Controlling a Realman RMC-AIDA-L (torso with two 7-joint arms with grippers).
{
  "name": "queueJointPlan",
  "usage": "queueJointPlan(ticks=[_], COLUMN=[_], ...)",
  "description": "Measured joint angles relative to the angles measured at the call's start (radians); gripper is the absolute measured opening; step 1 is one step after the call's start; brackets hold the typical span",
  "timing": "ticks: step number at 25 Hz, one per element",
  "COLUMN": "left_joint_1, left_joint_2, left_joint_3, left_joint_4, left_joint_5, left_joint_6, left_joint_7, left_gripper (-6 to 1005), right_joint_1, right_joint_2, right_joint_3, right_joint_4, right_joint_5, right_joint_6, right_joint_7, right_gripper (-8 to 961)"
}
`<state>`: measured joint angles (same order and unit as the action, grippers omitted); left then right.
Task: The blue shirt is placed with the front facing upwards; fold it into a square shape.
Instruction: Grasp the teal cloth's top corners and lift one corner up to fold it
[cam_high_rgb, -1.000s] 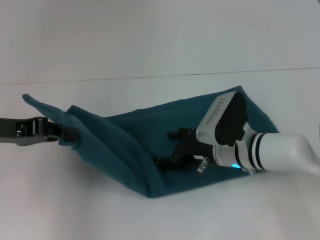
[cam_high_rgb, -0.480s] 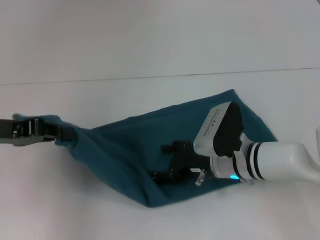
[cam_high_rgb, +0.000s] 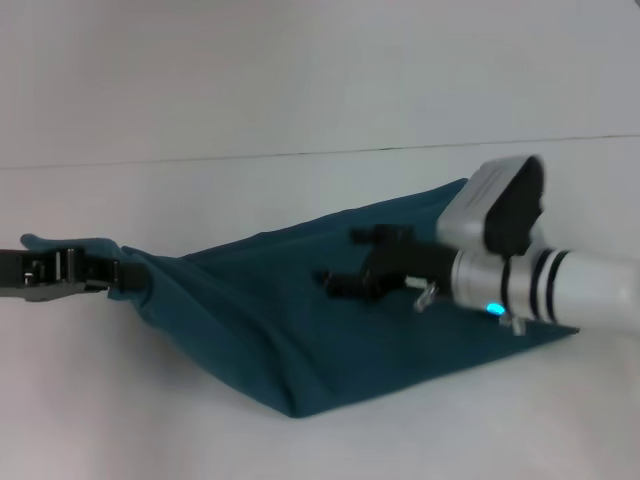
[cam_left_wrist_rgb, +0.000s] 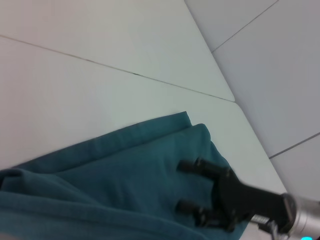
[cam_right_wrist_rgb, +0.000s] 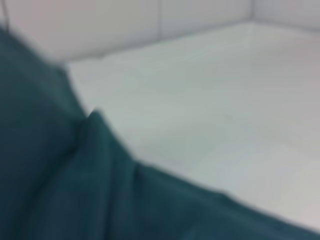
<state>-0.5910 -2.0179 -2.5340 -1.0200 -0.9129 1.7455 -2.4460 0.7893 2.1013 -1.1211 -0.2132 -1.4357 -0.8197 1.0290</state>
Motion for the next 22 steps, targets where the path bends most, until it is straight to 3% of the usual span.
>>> queueJointPlan(ticks=[7,14,22], left_joint_1=[0.005,0.0,-0.002], left_joint_2=[-0.009,-0.015,-0.015], left_joint_3=[0.0,-0.007,-0.007], left_joint_4=[0.0,0.001,0.013], left_joint_5=[0.0,0.0,0.0], left_joint_6=[-0.001,-0.01,-0.019], left_joint_7=[0.013,0.024,0.029], left_gripper=[54,54,54], right_joint_1=[-0.128,-0.279,-0.348], right_joint_2=[-0.023,-0.027,-0.03], right_joint_3=[-0.039,-0.034,0.004], right_joint_4=[-0.213,-0.397,-0.509], right_joint_5=[-0.068,-0.225,-0.423], right_joint_6=[-0.045,-0.079,-0.091], right_joint_7=[0.161,0.287,0.407], right_gripper=[881,880,875])
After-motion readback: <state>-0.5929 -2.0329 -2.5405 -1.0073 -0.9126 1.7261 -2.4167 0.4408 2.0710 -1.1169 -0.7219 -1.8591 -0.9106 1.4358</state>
